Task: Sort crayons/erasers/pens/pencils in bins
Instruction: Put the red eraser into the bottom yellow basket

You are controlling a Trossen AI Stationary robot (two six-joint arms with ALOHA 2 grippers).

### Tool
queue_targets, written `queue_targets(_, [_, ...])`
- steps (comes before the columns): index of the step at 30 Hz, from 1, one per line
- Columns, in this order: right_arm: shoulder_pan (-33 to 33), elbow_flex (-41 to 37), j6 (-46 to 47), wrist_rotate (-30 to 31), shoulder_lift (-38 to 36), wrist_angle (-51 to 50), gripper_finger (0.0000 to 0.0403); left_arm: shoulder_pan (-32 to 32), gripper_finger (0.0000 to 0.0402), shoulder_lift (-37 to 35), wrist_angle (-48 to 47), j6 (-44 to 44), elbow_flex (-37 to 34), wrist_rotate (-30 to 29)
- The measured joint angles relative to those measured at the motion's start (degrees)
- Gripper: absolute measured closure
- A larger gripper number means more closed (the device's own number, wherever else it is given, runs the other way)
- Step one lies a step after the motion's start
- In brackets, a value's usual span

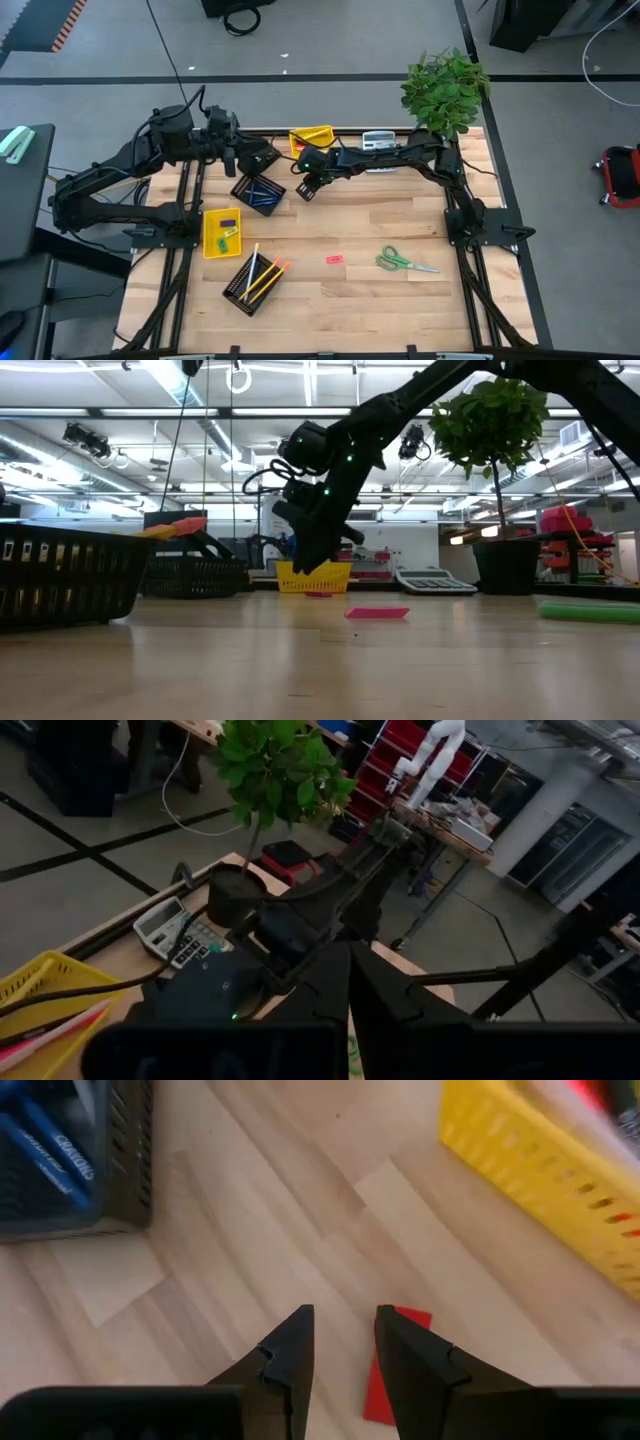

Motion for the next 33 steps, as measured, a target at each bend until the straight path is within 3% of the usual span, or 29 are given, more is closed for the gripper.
queue_targets(14, [0.0, 0.0, 2.5, 0.0, 2.8, -1.5, 0.0287, 0.0, 0.0369, 0.0, -0.1, -1.9, 0.0, 0.0])
queue_targets(23, [-0.3, 0.0, 2.4, 0.0, 2.8, -2.4, 0.0287, -0.1, 0.039, 0.0, -0.1, -3.1, 0.0, 0.5])
queue_targets(33, [-0.2, 0.1, 8.1, -0.7, 2.8, -3.2, 0.0289, -0.1, 0.0374, 0.0, -0.1, -3.0, 0.0, 1.3])
